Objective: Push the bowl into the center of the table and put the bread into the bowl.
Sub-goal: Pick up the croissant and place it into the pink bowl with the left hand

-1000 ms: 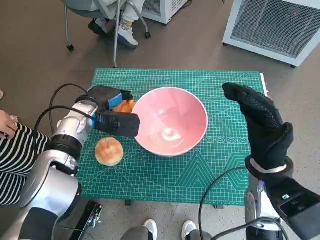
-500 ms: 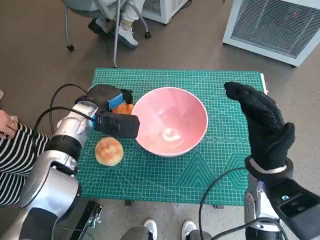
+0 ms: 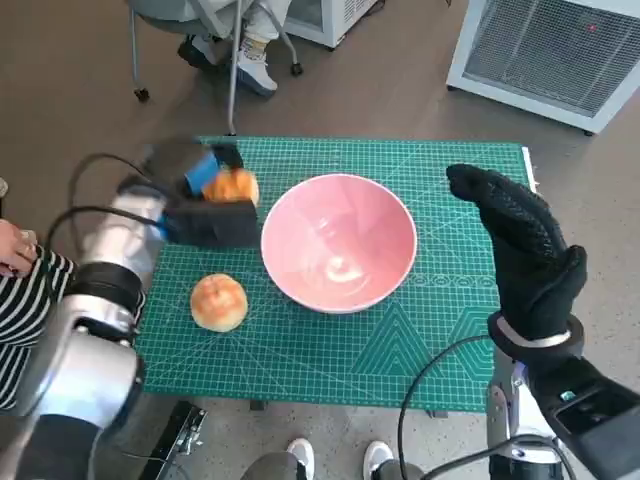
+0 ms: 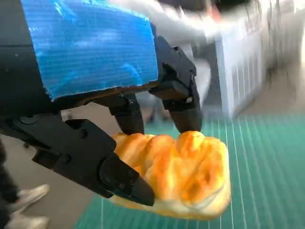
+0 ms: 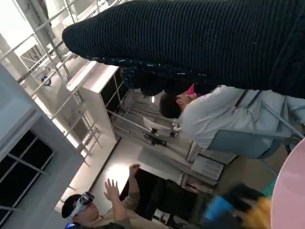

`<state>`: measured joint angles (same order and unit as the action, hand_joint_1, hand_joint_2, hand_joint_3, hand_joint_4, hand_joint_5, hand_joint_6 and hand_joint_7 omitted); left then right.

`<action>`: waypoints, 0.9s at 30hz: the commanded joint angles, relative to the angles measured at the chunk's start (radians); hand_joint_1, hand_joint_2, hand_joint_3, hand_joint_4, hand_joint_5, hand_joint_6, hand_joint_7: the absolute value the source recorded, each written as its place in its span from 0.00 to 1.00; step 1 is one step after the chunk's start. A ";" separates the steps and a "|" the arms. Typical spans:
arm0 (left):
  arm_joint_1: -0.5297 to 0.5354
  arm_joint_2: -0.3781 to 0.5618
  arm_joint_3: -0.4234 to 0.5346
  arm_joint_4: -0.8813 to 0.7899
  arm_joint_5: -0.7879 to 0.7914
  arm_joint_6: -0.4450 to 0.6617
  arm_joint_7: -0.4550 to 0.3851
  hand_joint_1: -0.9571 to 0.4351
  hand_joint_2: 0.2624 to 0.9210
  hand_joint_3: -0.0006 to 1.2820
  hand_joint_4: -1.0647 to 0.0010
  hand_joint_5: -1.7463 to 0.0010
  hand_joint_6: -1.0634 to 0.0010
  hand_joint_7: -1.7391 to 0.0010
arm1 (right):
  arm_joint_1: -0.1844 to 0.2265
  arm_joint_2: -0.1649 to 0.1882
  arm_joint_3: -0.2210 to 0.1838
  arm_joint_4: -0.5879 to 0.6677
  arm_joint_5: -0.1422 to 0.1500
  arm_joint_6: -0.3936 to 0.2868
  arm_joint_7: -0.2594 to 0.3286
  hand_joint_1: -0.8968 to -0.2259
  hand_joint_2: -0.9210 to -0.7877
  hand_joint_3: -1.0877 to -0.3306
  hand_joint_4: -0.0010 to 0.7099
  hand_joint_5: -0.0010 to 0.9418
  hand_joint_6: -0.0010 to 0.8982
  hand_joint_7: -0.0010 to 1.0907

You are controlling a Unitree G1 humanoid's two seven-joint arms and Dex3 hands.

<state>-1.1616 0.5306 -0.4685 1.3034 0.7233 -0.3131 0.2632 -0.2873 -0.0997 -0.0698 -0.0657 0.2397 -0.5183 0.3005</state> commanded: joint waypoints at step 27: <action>0.238 0.008 0.087 -0.690 -0.072 -0.352 -0.071 0.69 1.00 0.03 0.30 0.38 0.40 0.33 | 0.022 -0.003 0.002 0.026 0.039 -0.007 0.032 0.30 0.00 0.53 0.19 0.00 0.10 0.36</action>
<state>-0.9314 0.5488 -0.3523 0.6075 0.6134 -0.6437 0.2087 -0.2880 -0.1001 -0.0688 -0.0479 0.2715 -0.5297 0.3234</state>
